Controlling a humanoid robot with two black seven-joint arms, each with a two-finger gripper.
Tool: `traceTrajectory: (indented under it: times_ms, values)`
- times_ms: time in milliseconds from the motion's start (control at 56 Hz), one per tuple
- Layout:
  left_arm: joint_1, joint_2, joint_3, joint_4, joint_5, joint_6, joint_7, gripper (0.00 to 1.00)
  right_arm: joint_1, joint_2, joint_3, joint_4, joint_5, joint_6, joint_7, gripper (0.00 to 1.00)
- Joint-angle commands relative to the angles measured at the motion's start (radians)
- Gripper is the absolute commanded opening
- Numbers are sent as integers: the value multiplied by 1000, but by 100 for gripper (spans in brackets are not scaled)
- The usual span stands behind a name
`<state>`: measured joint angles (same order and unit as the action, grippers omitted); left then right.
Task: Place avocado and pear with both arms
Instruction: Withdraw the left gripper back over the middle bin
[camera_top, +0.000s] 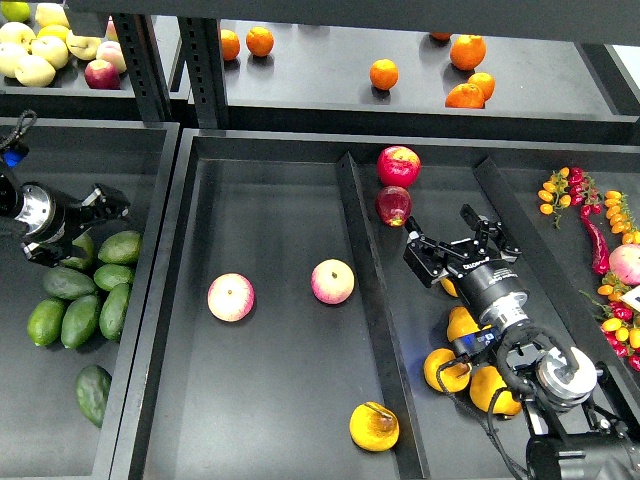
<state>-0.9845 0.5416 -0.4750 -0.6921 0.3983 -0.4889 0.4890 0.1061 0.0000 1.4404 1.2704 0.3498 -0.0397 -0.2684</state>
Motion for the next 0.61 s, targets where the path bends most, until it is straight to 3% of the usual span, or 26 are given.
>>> traceTrajectory:
  times_ms: [0,339,393,589]
  values:
    - [93,-8,-169,-40,-125,0,0,98,0,0,-1,0,0,-2,0,100]
    - [443,-74,-516,-175,-283,0,0,98,-22,0,-49,0,-6,1,-17,100]
    - [552,-109,-634,-245,-314,0,0,99,-25,0,-63,0,-6,3,-25,100]
    - [736,-225,-801,-400,-400,0,0,99,-28,0,-74,9,-5,12,-43,100]
